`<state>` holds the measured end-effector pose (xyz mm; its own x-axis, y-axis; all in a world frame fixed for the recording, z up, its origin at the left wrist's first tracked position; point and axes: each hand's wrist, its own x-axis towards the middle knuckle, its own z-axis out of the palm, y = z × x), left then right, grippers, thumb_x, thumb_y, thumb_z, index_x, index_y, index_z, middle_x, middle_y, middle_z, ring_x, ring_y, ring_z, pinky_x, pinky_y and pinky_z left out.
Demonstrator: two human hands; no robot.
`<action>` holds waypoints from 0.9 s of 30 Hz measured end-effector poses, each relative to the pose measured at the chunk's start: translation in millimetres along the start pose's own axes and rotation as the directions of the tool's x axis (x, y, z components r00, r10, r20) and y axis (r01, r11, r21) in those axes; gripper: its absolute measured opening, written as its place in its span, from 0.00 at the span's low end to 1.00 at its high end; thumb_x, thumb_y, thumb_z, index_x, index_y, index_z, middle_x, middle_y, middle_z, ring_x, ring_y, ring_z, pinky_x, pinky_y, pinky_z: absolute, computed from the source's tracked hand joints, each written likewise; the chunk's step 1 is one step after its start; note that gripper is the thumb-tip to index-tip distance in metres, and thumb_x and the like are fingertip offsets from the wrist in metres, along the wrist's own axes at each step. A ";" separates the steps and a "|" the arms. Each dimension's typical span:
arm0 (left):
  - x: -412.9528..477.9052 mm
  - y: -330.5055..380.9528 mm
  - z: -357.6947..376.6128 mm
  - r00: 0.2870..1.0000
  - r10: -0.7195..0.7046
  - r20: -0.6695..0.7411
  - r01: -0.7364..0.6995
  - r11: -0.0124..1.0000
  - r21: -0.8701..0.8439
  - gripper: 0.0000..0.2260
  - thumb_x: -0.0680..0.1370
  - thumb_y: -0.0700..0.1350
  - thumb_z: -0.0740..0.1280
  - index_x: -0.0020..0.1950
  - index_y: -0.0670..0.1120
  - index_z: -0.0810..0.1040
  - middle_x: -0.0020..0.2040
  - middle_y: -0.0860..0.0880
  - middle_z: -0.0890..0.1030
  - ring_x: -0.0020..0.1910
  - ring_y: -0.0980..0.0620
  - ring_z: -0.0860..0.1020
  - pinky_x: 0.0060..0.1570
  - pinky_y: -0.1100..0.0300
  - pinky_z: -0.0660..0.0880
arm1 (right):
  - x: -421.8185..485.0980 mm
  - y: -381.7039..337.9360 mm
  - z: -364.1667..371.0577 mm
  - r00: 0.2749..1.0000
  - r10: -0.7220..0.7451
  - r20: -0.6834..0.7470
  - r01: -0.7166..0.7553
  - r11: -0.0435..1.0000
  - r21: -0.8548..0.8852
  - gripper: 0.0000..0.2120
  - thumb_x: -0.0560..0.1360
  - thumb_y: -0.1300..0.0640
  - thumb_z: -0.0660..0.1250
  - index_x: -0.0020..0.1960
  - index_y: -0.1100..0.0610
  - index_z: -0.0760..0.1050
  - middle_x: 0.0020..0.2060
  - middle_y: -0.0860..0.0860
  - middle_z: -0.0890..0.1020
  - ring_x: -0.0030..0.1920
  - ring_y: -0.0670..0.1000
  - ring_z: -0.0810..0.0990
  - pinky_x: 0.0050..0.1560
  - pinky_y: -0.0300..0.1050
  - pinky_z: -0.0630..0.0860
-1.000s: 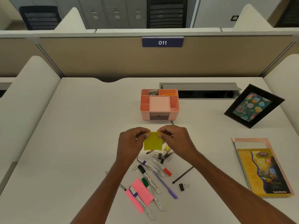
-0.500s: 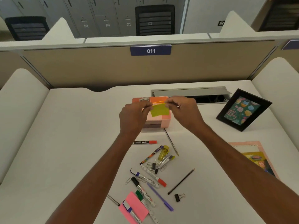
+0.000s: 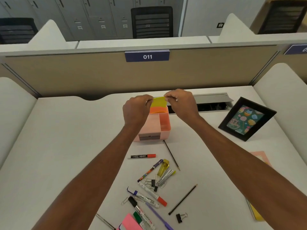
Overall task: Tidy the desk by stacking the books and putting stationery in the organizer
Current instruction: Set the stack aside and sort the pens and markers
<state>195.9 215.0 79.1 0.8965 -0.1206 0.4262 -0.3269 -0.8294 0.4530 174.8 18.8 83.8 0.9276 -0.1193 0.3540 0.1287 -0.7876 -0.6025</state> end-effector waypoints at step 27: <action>-4.8 -19.5 52.8 0.936 -0.040 0.350 -0.018 0.987 0.161 0.14 0.86 0.51 0.62 0.61 0.50 0.86 0.58 0.47 0.87 0.51 0.45 0.84 0.50 0.56 0.77 | -6.7 44.5 50.8 0.967 0.075 0.243 -0.002 0.958 -0.288 0.06 0.80 0.54 0.72 0.53 0.51 0.88 0.45 0.52 0.81 0.44 0.52 0.79 0.39 0.46 0.79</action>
<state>213.7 202.9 26.9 0.9568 -0.2705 0.1064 -0.2904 -0.9040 0.3137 192.1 15.3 18.3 0.9920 -0.0274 0.1235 0.0206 -0.9281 -0.3716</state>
